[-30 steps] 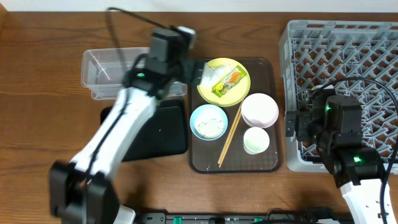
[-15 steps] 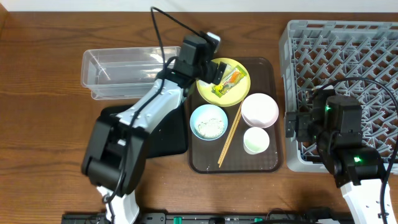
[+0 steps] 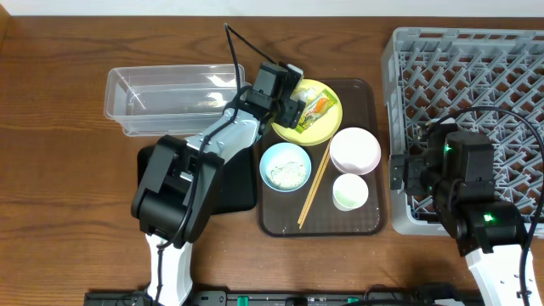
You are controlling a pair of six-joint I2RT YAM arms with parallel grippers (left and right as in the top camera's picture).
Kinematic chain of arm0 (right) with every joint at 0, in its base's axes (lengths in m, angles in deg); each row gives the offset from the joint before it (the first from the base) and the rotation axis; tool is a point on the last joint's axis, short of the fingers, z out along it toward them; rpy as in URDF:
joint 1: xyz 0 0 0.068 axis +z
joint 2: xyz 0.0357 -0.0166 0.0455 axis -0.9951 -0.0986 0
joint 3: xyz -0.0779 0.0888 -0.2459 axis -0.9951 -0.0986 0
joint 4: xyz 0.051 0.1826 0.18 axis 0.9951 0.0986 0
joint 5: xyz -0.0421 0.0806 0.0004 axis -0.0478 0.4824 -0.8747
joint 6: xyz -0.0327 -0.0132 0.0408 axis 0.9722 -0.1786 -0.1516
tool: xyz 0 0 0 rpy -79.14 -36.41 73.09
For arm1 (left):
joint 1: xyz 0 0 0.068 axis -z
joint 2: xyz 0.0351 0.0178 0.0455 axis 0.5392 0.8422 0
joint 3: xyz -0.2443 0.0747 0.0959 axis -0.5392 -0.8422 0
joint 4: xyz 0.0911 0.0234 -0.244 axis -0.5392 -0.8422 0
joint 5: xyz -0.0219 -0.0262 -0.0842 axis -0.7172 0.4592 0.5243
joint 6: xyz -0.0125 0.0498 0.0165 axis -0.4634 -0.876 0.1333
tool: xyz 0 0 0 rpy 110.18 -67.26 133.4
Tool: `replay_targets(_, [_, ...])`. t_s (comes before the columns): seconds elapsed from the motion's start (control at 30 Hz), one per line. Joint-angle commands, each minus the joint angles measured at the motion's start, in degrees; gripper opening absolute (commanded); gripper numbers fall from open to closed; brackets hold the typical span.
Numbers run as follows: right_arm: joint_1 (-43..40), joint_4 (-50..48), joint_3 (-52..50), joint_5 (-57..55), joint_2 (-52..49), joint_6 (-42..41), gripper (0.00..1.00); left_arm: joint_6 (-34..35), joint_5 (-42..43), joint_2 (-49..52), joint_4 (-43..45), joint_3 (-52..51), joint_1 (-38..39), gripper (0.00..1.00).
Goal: Sort waste into correct bins and load items into the dishwasher rack
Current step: 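Reach the left gripper to the yellow plate and grasp the white tissue, then carry the tissue with the left gripper and drop it into the clear bin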
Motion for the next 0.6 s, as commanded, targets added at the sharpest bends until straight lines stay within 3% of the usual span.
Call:
replay_targets(0.0, [0.5, 0.1, 1.1, 0.4, 0.1, -0.4, 0.99, -0.1, 0.4, 0.5, 0.1, 0.5, 0.5, 0.71])
replay_targets(0.2, [0.5, 0.2, 1.1, 0.4, 0.1, -0.4, 0.99, -0.1, 0.3, 0.6, -3.0, 0.5, 0.9, 0.58])
replay_targets(0.37, [0.5, 0.2, 1.1, 0.5, 0.1, -0.4, 0.99, -0.1, 0.3, 0.7, -4.4, 0.5, 0.9, 0.54])
replay_targets(0.43, [0.5, 0.2, 1.1, 0.5, 0.1, -0.4, 0.99, -0.1, 0.3, 0.7, -4.6, 0.5, 0.9, 0.46])
replay_targets(0.57, [0.5, 0.2, 1.1, 0.5, 0.1, -0.4, 0.99, -0.1, -1.1, 0.6, -4.5, 0.5, 0.9, 0.2])
